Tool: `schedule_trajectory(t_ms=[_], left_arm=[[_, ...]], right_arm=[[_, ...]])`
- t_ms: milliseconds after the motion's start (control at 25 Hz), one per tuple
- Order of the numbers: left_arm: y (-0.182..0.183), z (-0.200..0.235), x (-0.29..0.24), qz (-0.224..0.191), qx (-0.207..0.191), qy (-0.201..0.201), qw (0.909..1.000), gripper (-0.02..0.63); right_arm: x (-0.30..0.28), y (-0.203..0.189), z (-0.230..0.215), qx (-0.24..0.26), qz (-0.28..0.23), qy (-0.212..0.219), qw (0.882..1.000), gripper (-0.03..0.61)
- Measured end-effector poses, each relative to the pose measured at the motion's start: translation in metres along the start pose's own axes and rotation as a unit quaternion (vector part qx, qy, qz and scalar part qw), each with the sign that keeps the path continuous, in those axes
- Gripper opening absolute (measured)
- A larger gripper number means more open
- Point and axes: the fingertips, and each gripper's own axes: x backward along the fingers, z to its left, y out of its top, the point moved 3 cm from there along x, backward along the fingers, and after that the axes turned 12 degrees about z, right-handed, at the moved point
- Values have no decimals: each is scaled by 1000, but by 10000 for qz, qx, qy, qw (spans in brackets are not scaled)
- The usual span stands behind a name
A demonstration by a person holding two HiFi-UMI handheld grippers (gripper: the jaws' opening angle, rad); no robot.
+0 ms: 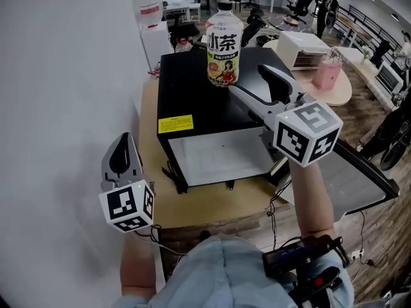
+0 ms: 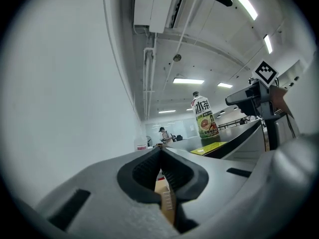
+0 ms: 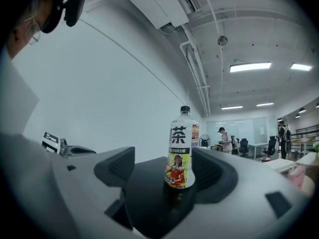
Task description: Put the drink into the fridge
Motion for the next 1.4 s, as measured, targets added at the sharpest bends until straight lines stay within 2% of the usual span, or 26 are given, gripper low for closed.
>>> schedule_trajectory(t_ms=[80, 280, 400, 640, 920, 1040, 1400], left_arm=[[-4, 4, -7, 22, 18, -22, 10000, 9], [-18, 10, -26, 111, 90, -128, 9998, 9], [-30, 14, -40, 238, 147, -191, 9994, 9], [-45, 25, -51, 372, 273, -196, 9987, 9], [-57, 36, -57, 430, 386, -156, 9982, 9], [-58, 40, -56, 440, 396, -130, 9982, 9], [-58, 37, -50, 440, 342, -176, 9983, 9]], right_arm=[[-14, 2, -6, -55, 10, -55, 10000, 386], [-53, 2, -23, -335, 100, -26, 9994, 436], [-81, 5, -28, -333, 176, -8, 9993, 476], [-117, 8, -36, -350, 337, -105, 9988, 505], [-140, 5, -48, -598, 437, -83, 9972, 490], [-142, 6, -51, -654, 450, -156, 9967, 406], [-129, 13, -45, -596, 291, -159, 9977, 390]])
